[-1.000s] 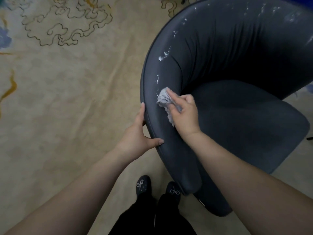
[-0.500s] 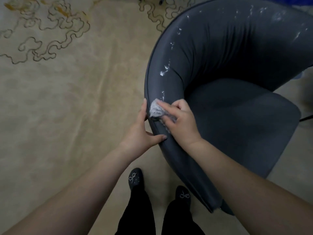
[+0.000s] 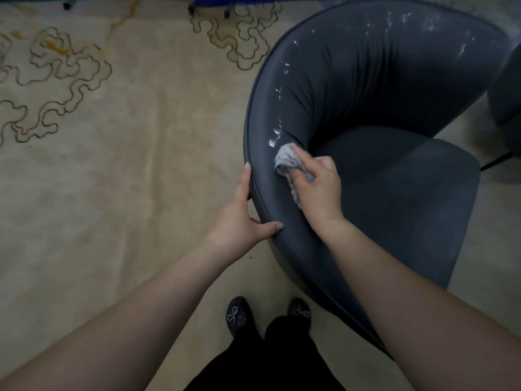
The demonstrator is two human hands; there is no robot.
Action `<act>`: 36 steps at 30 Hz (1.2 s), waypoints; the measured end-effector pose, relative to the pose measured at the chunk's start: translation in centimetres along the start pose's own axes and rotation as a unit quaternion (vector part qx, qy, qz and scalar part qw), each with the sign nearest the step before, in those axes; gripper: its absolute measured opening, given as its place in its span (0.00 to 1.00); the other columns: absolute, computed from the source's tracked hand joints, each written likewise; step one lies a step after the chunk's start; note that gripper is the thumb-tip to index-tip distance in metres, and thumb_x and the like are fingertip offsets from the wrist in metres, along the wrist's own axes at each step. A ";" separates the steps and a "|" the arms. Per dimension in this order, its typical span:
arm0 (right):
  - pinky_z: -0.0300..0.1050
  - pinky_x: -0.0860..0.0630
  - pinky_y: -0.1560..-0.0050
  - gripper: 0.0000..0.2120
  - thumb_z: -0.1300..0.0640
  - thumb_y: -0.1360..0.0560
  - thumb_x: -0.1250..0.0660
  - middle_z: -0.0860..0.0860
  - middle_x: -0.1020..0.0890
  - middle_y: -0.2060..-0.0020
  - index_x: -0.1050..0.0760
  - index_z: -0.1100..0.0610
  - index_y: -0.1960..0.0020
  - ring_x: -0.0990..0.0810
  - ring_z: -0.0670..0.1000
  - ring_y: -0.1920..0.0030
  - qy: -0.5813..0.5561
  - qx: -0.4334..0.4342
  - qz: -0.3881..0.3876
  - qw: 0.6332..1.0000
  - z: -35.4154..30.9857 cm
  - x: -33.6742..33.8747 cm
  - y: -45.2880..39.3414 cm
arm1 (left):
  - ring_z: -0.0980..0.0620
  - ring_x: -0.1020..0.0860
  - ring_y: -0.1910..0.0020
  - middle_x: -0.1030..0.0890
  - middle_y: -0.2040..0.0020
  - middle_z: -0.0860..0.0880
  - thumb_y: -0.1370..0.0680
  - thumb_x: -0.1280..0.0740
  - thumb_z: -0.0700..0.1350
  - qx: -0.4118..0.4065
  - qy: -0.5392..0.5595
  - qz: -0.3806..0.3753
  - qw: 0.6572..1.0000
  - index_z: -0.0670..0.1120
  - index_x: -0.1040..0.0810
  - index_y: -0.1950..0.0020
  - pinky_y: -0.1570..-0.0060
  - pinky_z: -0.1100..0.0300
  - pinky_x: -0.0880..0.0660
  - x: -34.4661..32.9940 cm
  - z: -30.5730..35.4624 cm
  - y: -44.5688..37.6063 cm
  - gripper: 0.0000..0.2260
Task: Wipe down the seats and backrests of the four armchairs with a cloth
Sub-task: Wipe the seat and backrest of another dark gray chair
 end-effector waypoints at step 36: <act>0.33 0.28 0.48 0.23 0.66 0.28 0.32 0.52 0.31 0.55 0.27 0.52 0.35 0.26 0.45 0.55 -0.042 0.110 -0.053 0.992 0.8 -1.4 -7.2 | 0.89 0.48 0.46 0.49 0.37 0.78 0.36 0.21 0.53 -0.041 -0.001 0.087 0.995 0.56 0.56 0.22 0.50 0.88 0.45 3.1 1.8 -11.5 0.55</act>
Point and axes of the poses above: each hand's wrist, its own y-axis away from the middle knuckle, its own x-axis out of the back of the hand, z = x × y, the point moved 5 cm from there along -y, towards the middle knuckle
